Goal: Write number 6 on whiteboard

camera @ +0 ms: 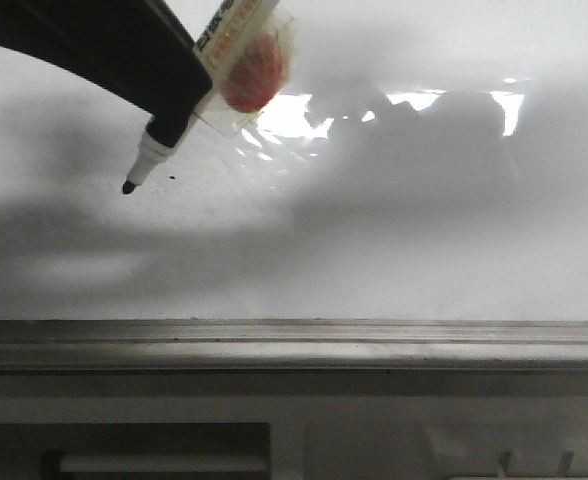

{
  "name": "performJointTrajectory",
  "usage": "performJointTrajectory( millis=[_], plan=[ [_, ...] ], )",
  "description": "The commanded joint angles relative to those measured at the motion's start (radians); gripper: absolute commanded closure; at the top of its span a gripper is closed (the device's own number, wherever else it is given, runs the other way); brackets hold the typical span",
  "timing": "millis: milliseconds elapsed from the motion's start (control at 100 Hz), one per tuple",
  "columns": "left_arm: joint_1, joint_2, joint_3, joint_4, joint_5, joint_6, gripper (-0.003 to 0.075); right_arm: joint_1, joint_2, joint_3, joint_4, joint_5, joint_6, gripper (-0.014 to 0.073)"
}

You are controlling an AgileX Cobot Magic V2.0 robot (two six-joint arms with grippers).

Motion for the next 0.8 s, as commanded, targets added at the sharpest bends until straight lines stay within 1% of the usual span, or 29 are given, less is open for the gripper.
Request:
performJointTrajectory(
  millis=[0,160,320,420,510,560,650,790],
  plan=[
    [-0.007,-0.014,-0.036,-0.027,-0.042,-0.013,0.0741,0.026,0.004,-0.054,0.03,-0.026,0.011,0.0242],
    [-0.007,-0.014,-0.036,-0.027,-0.044,-0.013,0.0741,0.042,0.036,-0.062,0.011,-0.026,0.011,0.0247],
    [-0.007,-0.014,-0.036,-0.027,-0.044,-0.013,0.0741,0.042,0.048,-0.062,-0.002,-0.025,0.011,0.0318],
    [-0.007,-0.014,-0.036,-0.027,-0.068,-0.024,0.0741,0.042,0.048,-0.062,-0.013,-0.021,0.011,0.0366],
    [-0.007,-0.014,-0.036,-0.027,-0.082,-0.023,0.0741,0.042,0.048,-0.062,-0.025,-0.016,0.011,0.0449],
    [-0.007,-0.014,-0.036,-0.027,-0.089,-0.023,0.074,0.042,0.048,-0.062,-0.025,-0.011,0.007,0.0513],
    [-0.007,-0.014,-0.036,-0.027,-0.097,-0.023,0.074,0.042,0.048,-0.062,-0.025,-0.015,0.003,0.0659],
    [-0.007,-0.014,-0.036,-0.027,-0.097,-0.023,0.0737,0.042,0.048,-0.062,-0.025,-0.019,0.003,0.0657]
  ],
)
